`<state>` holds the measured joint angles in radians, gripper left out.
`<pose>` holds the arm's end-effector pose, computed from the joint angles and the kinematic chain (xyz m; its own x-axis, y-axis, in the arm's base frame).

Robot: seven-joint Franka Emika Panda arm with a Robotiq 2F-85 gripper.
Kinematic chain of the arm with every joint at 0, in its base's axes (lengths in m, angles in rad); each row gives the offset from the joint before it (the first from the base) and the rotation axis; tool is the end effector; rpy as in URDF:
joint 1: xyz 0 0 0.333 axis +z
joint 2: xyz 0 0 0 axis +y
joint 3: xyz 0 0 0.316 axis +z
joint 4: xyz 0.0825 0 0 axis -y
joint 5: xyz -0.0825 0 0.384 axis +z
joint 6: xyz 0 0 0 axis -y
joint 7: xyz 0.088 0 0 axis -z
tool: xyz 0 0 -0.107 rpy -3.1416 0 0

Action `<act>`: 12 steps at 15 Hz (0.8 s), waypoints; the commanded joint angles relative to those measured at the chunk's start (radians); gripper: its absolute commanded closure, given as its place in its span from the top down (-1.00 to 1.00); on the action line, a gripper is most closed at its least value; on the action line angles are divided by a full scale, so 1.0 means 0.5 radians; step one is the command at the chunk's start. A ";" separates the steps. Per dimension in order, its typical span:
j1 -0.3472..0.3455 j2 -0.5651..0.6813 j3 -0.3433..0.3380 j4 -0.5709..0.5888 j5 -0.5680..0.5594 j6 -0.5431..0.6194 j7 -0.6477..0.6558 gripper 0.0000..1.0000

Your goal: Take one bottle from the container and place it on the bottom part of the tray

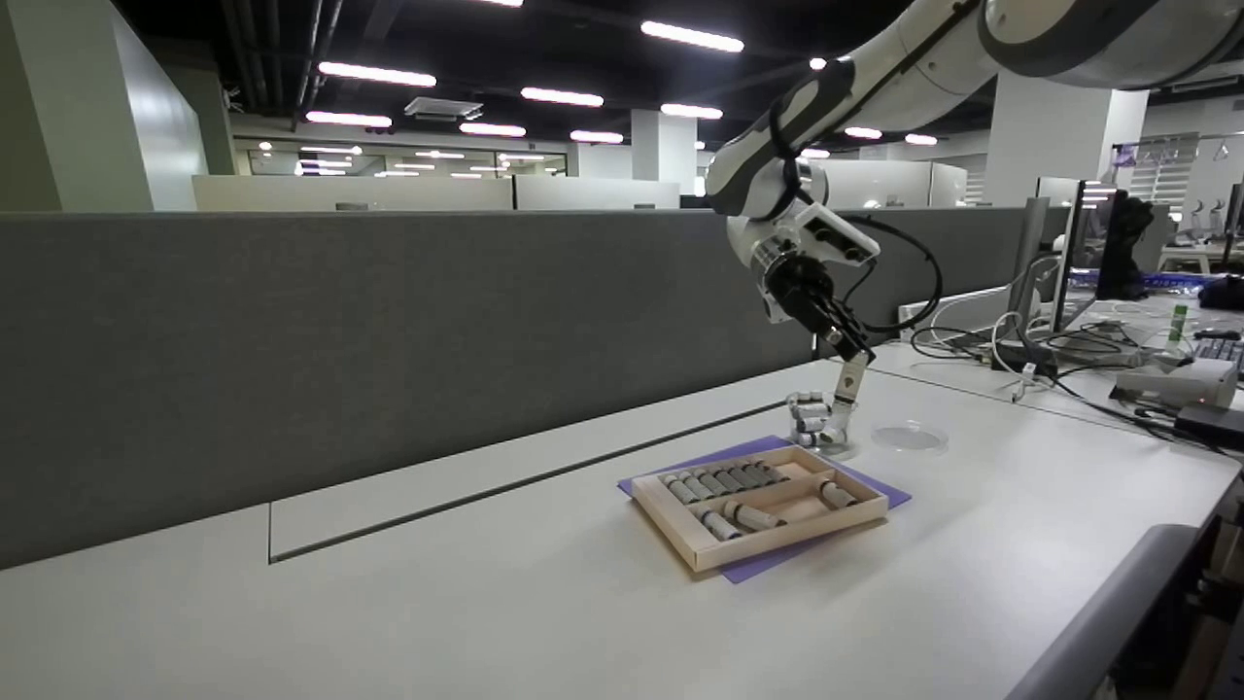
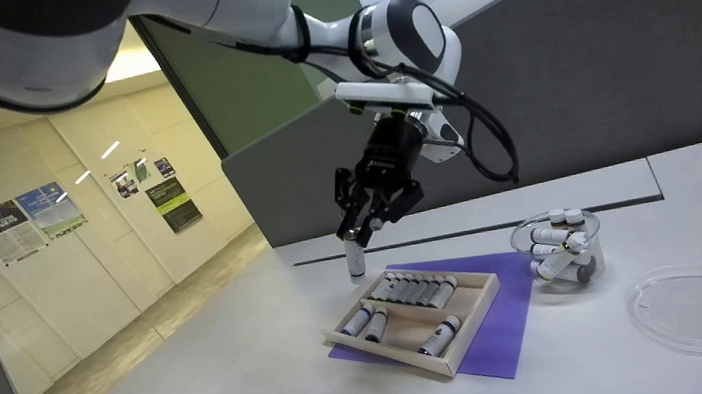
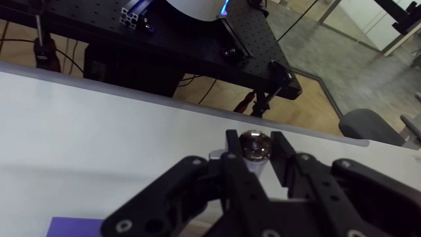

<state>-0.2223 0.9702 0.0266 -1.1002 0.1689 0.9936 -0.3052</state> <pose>0.6242 -0.1048 0.2061 0.5523 0.2935 -0.7802 -0.1205 -0.8980 -0.4232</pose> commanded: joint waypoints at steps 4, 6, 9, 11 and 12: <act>0.157 0.039 -0.024 -0.042 -0.343 0.261 -0.042 -0.89; 0.180 0.042 -0.011 -0.083 -0.374 0.404 -0.039 -0.89; 0.186 0.027 0.029 -0.149 -0.305 0.564 -0.030 -0.89; 0.199 0.007 0.046 -0.190 -0.292 0.627 -0.044 -0.89; 0.205 -0.001 0.055 -0.207 -0.292 0.656 -0.051 -0.89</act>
<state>-0.1231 1.0072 0.0438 -1.1562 0.0115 1.2852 -0.3294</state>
